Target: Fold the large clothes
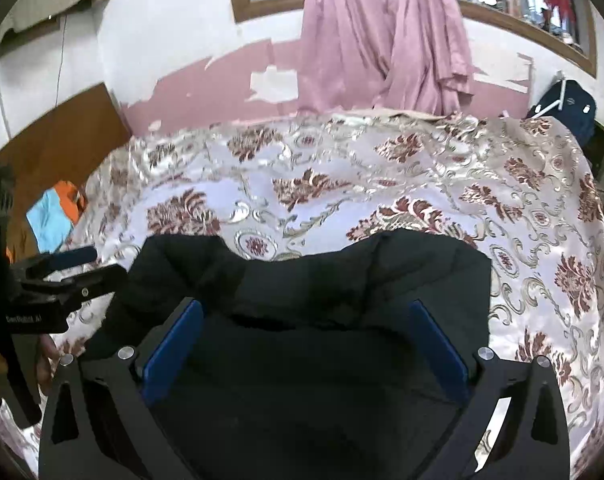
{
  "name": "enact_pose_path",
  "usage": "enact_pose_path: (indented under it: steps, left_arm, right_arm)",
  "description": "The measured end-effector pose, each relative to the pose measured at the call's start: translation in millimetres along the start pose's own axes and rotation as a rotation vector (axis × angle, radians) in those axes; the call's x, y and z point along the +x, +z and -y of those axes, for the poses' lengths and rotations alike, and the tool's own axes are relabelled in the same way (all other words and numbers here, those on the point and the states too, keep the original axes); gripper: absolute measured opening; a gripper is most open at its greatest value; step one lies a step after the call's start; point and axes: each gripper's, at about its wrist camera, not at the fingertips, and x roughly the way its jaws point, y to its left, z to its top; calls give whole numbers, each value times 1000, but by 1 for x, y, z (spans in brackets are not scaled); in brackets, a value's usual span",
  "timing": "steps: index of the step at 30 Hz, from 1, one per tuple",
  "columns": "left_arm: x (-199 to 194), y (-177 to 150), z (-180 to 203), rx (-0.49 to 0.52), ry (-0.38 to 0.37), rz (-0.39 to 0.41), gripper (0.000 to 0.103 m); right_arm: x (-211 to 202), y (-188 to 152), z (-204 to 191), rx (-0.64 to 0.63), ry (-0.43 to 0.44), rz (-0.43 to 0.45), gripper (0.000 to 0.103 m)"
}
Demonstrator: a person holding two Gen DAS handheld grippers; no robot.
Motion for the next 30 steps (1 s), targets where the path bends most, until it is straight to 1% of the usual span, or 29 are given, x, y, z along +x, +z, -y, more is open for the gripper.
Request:
enact_pose_path:
  steps: [6,13,22,25,30]
  left_arm:
    - [-25,-14,5,39,20,14,103]
    - [-53,-40,3,31,28,27,103]
    - [-95,-85,4,58,43,50,103]
    - [-109,-99,3,66,48,45,103]
    - [-134,-123,1,82,35,21,103]
  right_arm:
    - [-32,-12,-2,8,-36,64,101]
    - [-64,-31,-13,14,-58,100,101]
    - [-100,-63,-37,26,-94,104,101]
    - [-116,-75,-44,35,-103,105,101]
    - [-143,-98,-49,51,-123,94,101]
